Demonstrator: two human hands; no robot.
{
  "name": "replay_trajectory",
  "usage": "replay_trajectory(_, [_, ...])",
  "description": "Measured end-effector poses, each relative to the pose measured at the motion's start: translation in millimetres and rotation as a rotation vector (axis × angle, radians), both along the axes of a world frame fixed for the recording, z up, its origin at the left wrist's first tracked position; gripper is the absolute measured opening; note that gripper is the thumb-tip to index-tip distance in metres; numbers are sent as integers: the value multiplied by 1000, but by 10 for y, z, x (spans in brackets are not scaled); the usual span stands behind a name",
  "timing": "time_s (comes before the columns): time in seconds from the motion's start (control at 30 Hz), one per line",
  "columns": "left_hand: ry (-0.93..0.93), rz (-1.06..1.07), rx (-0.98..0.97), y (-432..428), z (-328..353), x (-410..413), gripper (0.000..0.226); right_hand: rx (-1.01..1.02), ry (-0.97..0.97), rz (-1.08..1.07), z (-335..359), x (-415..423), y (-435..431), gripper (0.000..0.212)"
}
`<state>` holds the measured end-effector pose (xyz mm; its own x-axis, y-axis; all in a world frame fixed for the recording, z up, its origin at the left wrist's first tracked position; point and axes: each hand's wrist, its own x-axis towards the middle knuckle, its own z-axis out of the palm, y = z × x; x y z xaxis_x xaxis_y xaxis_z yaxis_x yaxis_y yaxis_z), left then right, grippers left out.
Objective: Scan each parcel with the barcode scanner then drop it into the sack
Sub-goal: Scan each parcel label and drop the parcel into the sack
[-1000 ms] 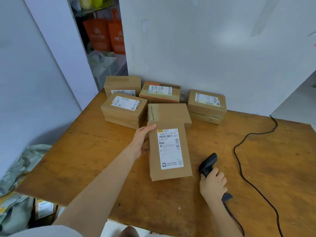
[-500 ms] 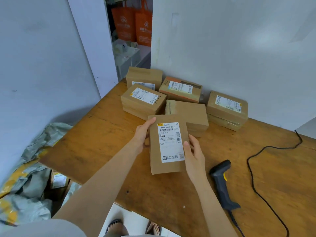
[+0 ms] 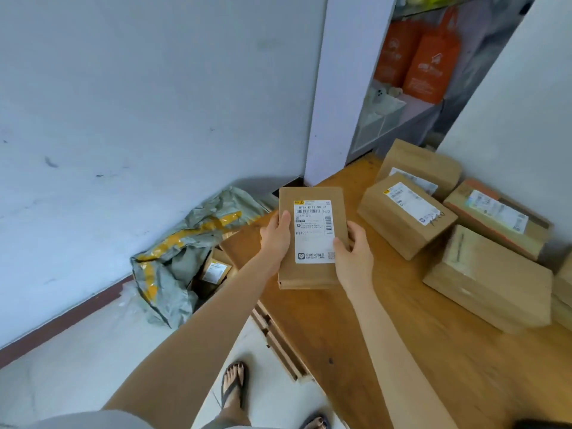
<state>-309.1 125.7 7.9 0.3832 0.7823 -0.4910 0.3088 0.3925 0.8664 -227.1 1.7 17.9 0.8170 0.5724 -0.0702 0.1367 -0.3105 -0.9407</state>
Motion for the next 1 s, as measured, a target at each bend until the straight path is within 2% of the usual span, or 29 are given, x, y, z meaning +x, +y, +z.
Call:
replay_trajectory(0.2, [-15,252,69,951,54,-988,37,27,17,256,5,-606,1301,40])
replay_trajectory(0.27, [-28,269,57,1199,52,-1276,39,21,12,333,-20,-822,1686,40])
replay_trajectory(0.4, [13,193,15,1693,12,-1630,55,0,-41,373,-79,-1159,2316,40])
replay_trajectory(0.57, [-36,80,-31,2220,-66,-1757,50,-48,-80,382,-253,-1187,2901,40])
replay_trajectory(0.73, [-58,-21,-66,2659,-230,-1718,62,-113,-126,464,-438,-1057,3328,42])
replay_trajectory(0.8, [-38,-67,-42,2776,-318,-1690,51,-185,-174,476,-511,-1009,3403,46])
replay_trajectory(0.87, [25,-78,-25,2877,-430,-1665,38,-266,-178,469,-584,-969,3436,49])
replay_trajectory(0.93, [163,-77,-65,2957,-509,-1654,49,-313,-191,499,-634,-933,3448,50])
replay_trajectory(1.0, [260,-147,-31,3015,-575,-1618,50,-347,-208,534,-650,-909,3452,50])
